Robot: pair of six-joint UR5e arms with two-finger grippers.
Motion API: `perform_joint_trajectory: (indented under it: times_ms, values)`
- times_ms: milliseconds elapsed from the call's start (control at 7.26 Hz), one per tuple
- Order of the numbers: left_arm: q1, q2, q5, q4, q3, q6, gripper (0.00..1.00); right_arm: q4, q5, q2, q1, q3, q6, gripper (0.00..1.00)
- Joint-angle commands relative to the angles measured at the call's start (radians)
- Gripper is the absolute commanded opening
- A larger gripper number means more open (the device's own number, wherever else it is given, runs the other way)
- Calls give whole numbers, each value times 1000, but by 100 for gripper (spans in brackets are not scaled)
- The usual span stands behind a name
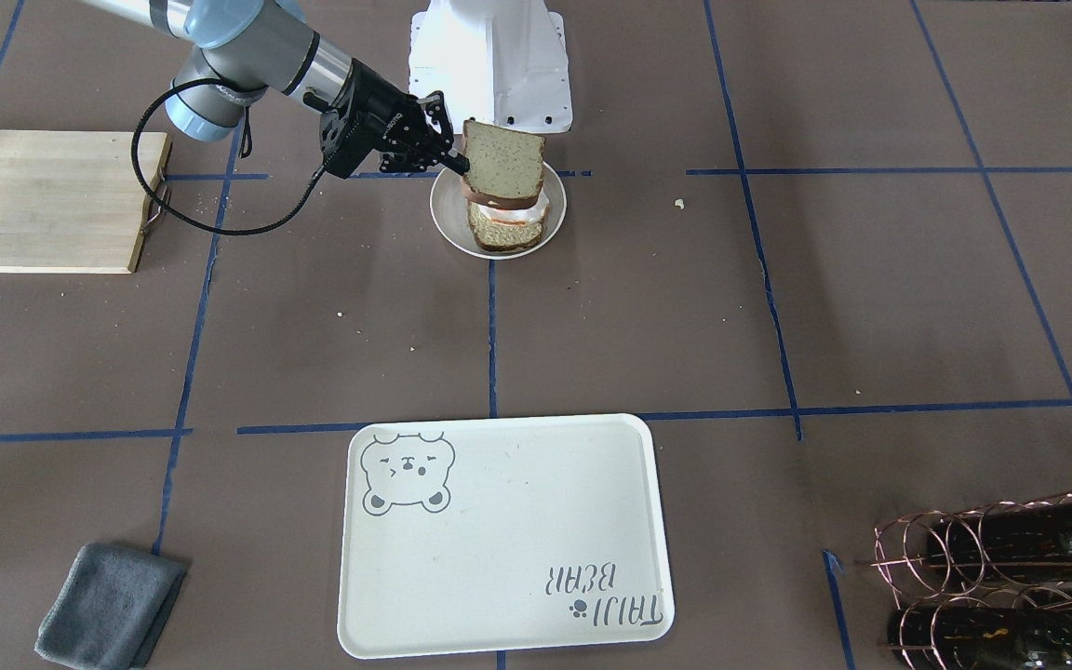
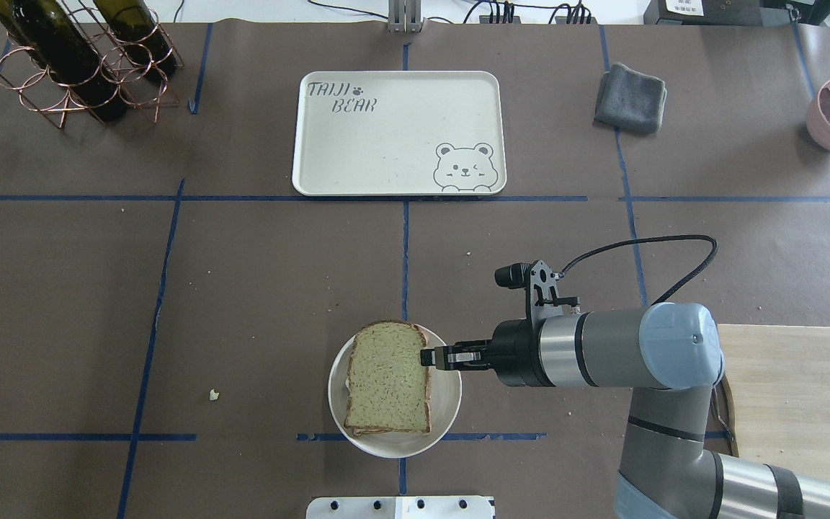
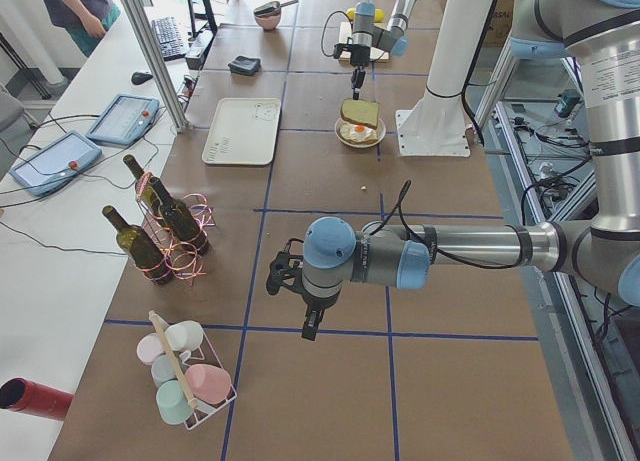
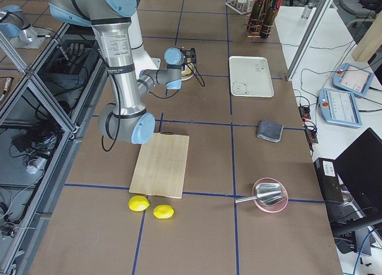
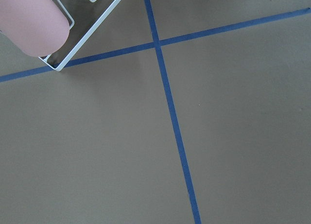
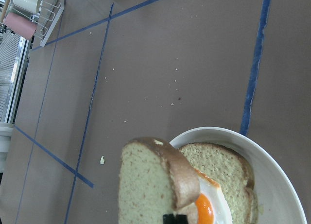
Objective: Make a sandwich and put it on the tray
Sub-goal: 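Lower the bread onto the egg and open the right gripper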
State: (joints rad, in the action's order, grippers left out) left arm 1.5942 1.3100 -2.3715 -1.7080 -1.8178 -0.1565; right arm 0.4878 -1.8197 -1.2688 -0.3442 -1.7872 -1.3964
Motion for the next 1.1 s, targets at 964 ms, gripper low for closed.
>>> perform_joint_trajectory:
  times_ms: [964]
  values:
    - [1, 0, 1, 1, 2, 0, 100, 0, 33, 51, 14, 124, 8, 0]
